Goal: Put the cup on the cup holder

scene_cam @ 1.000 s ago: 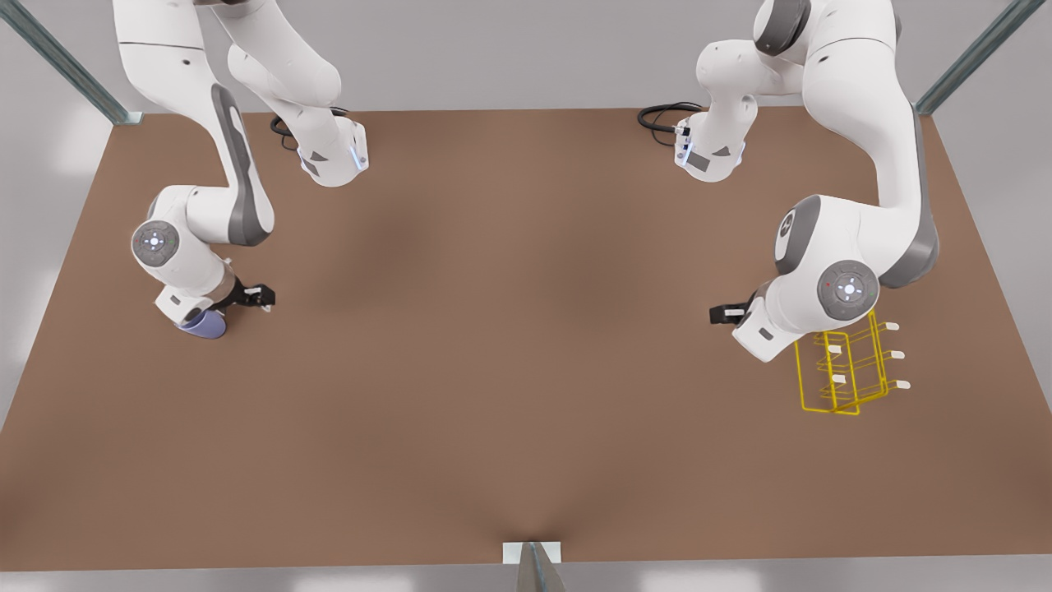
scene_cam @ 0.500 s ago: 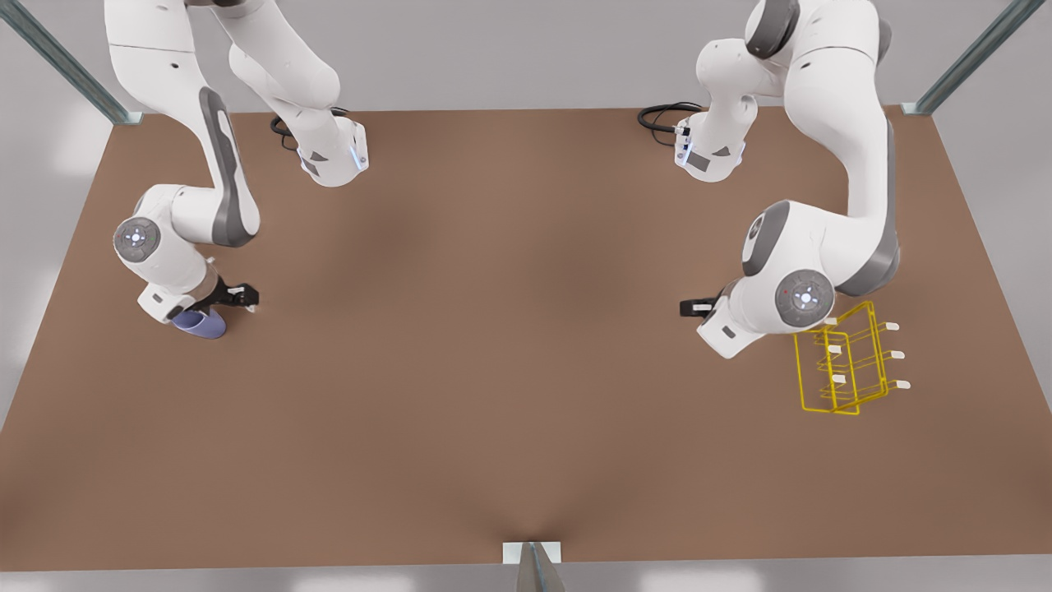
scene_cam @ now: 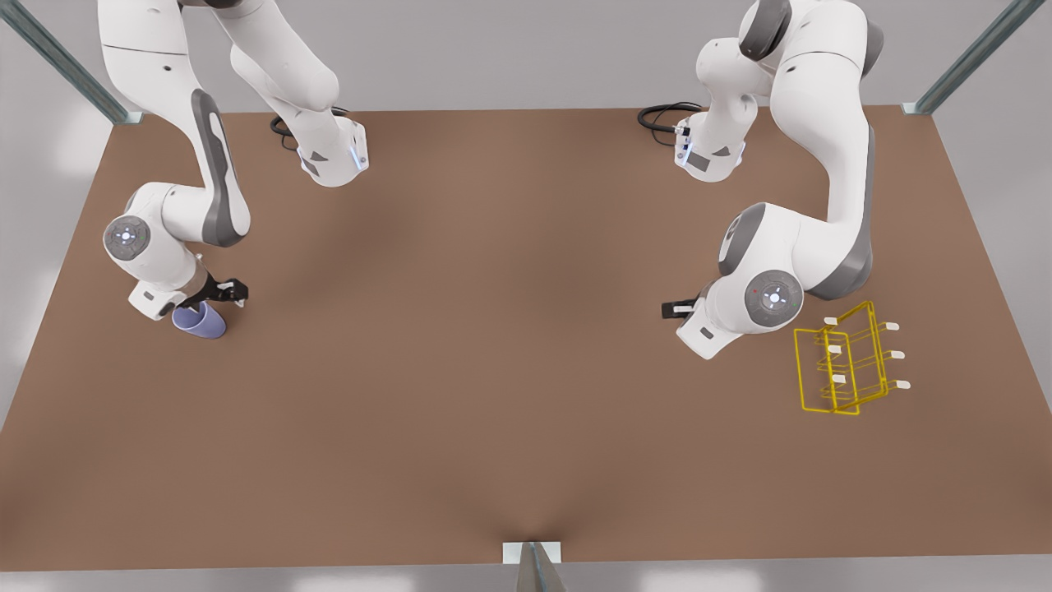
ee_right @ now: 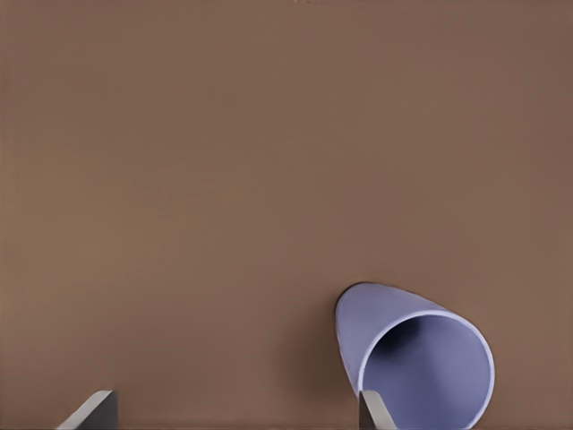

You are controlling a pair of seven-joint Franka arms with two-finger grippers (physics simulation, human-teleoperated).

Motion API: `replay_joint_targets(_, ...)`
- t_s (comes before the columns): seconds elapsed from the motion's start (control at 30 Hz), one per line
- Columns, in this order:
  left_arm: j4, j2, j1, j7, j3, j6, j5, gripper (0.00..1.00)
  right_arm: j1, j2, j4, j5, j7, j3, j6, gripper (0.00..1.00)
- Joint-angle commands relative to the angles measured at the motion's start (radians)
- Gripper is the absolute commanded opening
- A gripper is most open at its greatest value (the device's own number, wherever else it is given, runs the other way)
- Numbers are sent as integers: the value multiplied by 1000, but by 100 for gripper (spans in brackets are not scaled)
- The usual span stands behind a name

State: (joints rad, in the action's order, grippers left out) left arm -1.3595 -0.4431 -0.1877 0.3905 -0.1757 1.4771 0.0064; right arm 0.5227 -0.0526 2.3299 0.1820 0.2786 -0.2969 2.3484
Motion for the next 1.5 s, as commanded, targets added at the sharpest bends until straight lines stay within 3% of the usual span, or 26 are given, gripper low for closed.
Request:
replay_joint_targets(0.0, 0, 1, -1, 60, 1, 2, 1, 100, 25, -6, 0, 10, 97, -1, 11, 100)
replay_joint_targets(1.03, -1, -2, -29, 87, 2, 3, 7, 100, 146, -99, -3, 73, 177, -11, 129, 100)
replay_joint_targets(1.1, -3, -3, -29, 88, 2, 3, 7, 100, 172, -102, -3, 73, 177, -34, 127, 100)
replay_joint_targets(1.2, -3, -5, -29, 88, 2, 3, 7, 100, 303, -128, -6, 86, 177, -154, 135, 100)
replay_joint_targets(1.47, -1, -5, -36, 106, 1, 2, 35, 100, 301, -158, -14, 83, 168, -169, 147, 100)
